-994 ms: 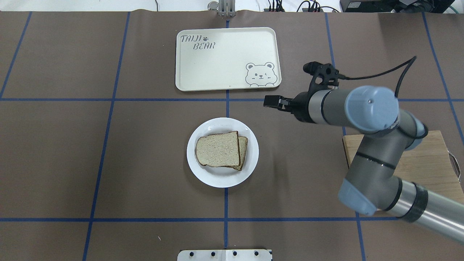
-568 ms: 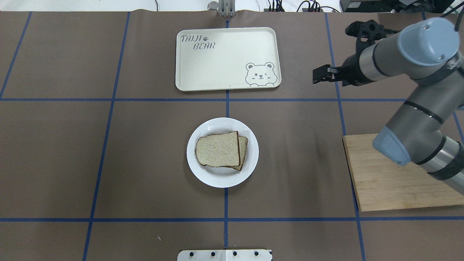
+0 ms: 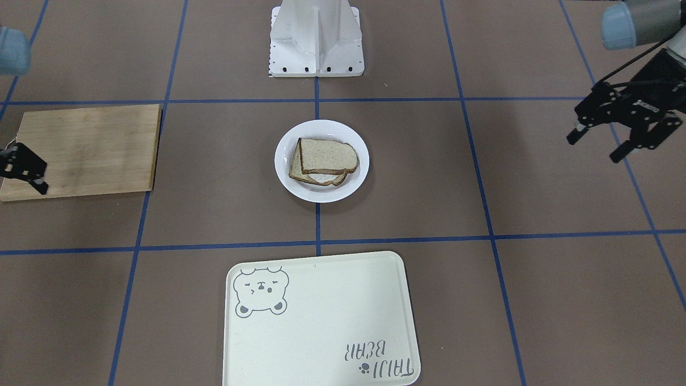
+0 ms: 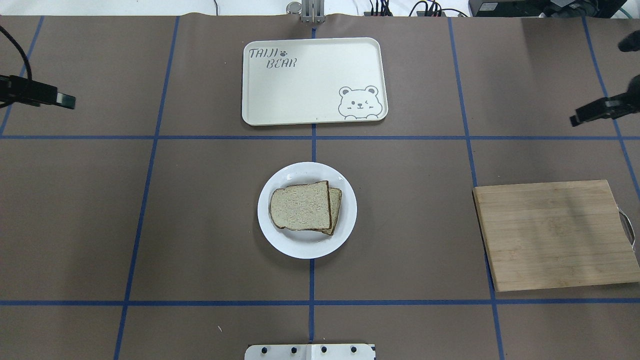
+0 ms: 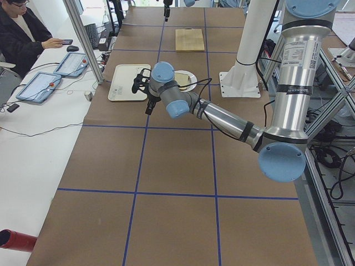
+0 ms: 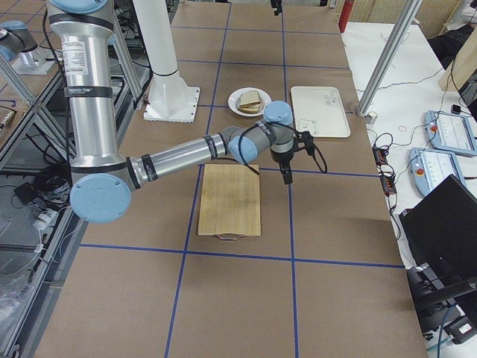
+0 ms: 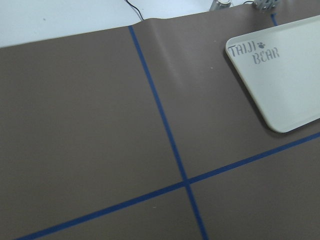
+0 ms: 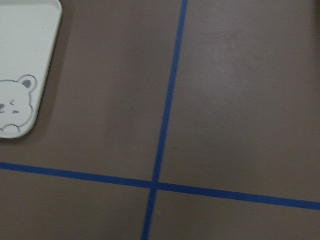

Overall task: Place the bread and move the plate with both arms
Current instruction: 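Withdraw the right gripper away from the plate toward its side, then reach the left gripper to the plate rim nearest it and grip it, then slide the plate with the left gripper onto the white bear tray, then release the plate and withdraw the left gripper away from the tray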

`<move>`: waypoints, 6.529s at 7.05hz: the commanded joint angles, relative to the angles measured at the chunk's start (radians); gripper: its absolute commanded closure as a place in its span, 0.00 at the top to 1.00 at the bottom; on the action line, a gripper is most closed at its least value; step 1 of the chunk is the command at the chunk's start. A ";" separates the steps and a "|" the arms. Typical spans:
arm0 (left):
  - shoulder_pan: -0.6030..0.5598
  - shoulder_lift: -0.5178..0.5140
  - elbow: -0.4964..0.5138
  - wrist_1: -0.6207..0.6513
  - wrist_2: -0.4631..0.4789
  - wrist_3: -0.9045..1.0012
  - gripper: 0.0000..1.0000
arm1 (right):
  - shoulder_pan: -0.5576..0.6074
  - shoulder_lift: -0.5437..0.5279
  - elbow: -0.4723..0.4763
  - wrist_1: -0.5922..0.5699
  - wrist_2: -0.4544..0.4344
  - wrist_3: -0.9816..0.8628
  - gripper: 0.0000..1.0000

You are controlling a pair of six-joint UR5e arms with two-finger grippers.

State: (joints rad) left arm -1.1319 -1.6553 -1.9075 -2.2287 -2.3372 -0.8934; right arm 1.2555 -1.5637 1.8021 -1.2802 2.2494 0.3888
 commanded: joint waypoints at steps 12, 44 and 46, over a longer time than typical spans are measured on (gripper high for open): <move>0.828 -0.212 0.309 -0.591 0.794 -0.883 0.59 | 0.300 -0.214 -0.043 -0.120 0.090 -0.430 1.00; 0.176 -0.343 0.290 -0.173 0.232 -0.479 0.99 | 0.306 -0.232 -0.058 -0.117 0.096 -0.430 1.00; 0.013 -0.194 0.165 0.106 0.160 0.061 0.99 | 0.321 -0.259 -0.055 -0.108 0.079 -0.432 1.00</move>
State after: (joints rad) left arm -1.0280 -1.9436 -1.6660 -2.2797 -2.1338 -1.1474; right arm 1.5675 -1.8100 1.7448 -1.3955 2.3374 -0.0414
